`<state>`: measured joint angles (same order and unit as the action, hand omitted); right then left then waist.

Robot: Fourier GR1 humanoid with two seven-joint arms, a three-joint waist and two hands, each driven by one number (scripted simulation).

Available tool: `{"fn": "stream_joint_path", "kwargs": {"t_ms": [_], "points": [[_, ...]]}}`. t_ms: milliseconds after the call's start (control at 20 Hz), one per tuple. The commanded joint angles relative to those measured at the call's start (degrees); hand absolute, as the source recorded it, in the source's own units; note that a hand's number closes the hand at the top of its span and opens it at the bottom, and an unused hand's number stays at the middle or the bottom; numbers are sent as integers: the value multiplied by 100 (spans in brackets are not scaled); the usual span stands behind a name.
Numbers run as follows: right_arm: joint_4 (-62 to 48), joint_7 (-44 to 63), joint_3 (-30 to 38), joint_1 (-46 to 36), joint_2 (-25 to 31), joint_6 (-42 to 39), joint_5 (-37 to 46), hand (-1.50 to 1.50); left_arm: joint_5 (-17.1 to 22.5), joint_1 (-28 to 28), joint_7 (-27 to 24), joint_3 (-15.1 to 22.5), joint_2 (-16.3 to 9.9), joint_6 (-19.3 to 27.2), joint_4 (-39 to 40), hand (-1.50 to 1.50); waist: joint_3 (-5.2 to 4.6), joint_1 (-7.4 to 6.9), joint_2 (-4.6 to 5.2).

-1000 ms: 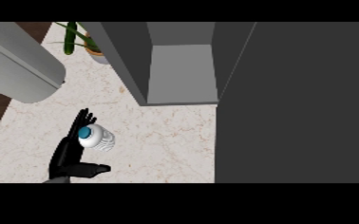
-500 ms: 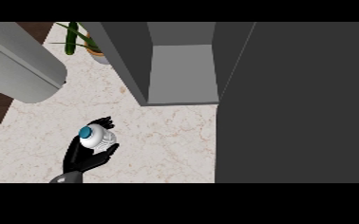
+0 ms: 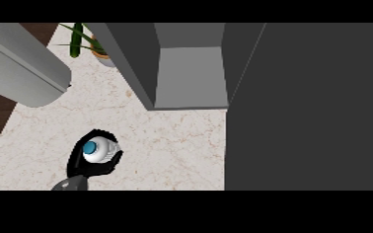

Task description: Pick up the bottled water, place it into the cabinet and close the cabinet

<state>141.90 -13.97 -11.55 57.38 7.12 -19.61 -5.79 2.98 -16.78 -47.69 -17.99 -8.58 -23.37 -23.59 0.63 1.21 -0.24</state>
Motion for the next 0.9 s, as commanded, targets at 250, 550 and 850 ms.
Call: {"fn": "stream_joint_path", "kwargs": {"t_ms": [250, 550, 850], "points": [[553, 100, -34, 282, -14, -44, -205, -150, 265, 187, -885, -56, 825, 671, -172, 150, -69, -14, 1], [447, 122, 158, 161, 11, -60, -352, -150, 479, 28, -724, 377, 836, 679, -264, 150, -68, -19, 12], [276, 316, 227, -114, -10, 4, -477, -150, 1657, -395, 248, 1427, 851, 1207, -861, 150, -60, -61, -5]]}}
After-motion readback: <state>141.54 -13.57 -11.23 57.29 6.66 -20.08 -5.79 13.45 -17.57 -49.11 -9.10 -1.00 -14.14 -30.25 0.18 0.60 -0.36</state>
